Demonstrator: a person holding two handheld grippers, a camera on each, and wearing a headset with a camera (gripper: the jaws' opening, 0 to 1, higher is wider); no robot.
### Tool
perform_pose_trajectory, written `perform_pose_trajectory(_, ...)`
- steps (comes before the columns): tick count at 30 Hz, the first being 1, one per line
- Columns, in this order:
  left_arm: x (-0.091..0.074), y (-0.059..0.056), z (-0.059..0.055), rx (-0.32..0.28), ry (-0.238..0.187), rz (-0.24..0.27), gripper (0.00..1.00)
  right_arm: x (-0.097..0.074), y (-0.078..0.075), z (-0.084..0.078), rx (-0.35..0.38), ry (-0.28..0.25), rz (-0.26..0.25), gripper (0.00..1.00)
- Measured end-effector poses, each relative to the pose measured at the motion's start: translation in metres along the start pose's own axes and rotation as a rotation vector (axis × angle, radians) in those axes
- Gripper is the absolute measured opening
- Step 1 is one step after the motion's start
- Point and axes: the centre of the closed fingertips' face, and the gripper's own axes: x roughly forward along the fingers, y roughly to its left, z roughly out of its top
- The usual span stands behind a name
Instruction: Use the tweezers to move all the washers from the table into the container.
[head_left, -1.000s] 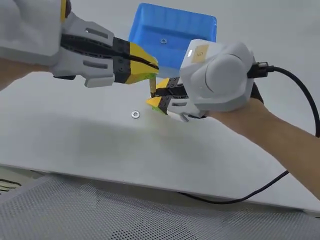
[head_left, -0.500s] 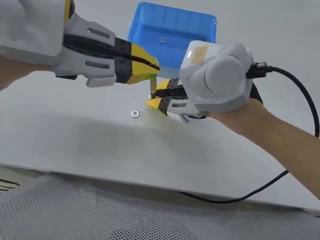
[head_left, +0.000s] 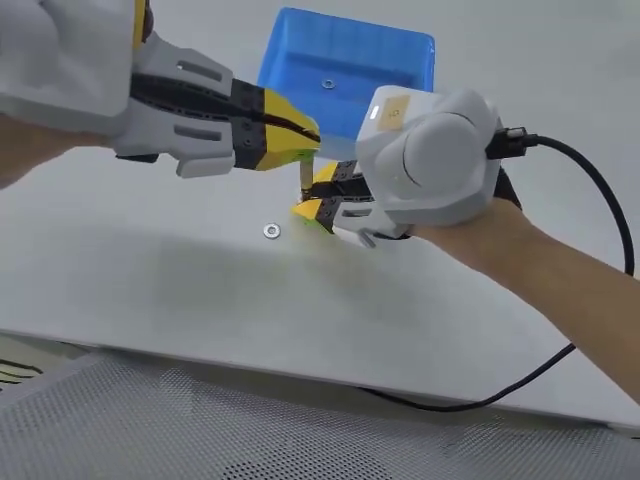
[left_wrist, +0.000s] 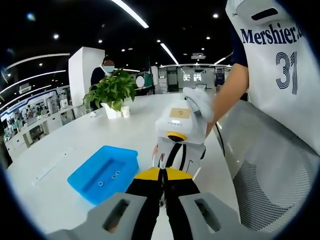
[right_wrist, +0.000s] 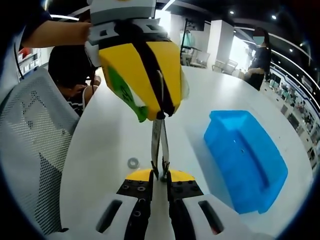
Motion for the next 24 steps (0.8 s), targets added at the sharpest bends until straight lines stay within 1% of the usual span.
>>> perform_pose_trajectory(2,0.001,-0.002,0.000,-0.007,-0.003,-0.006,0.04,0.000,0.001,-0.001,0.002,0.000,0.004,0.12)
perform_pose_trajectory(4,0.001,-0.003,0.000,-0.015,-0.007,-0.011,0.04,-0.001,0.001,-0.001,-0.012,0.002,0.003,0.11)
perform_pose_trajectory(11,-0.001,-0.001,0.000,-0.019,-0.002,-0.009,0.04,-0.001,0.001,-0.002,-0.020,0.008,0.019,0.09)
perform_pose_trajectory(16,-0.002,-0.001,0.001,-0.017,-0.002,-0.009,0.04,-0.002,0.001,-0.001,-0.022,0.009,0.018,0.08)
perform_pose_trajectory(20,-0.004,0.002,0.008,-0.010,-0.013,-0.005,0.04,-0.008,-0.002,0.005,-0.024,0.000,0.006,0.08)
perform_pose_trajectory(24,-0.006,0.006,0.018,0.015,-0.018,-0.005,0.04,-0.012,-0.010,0.009,-0.028,-0.014,-0.014,0.08)
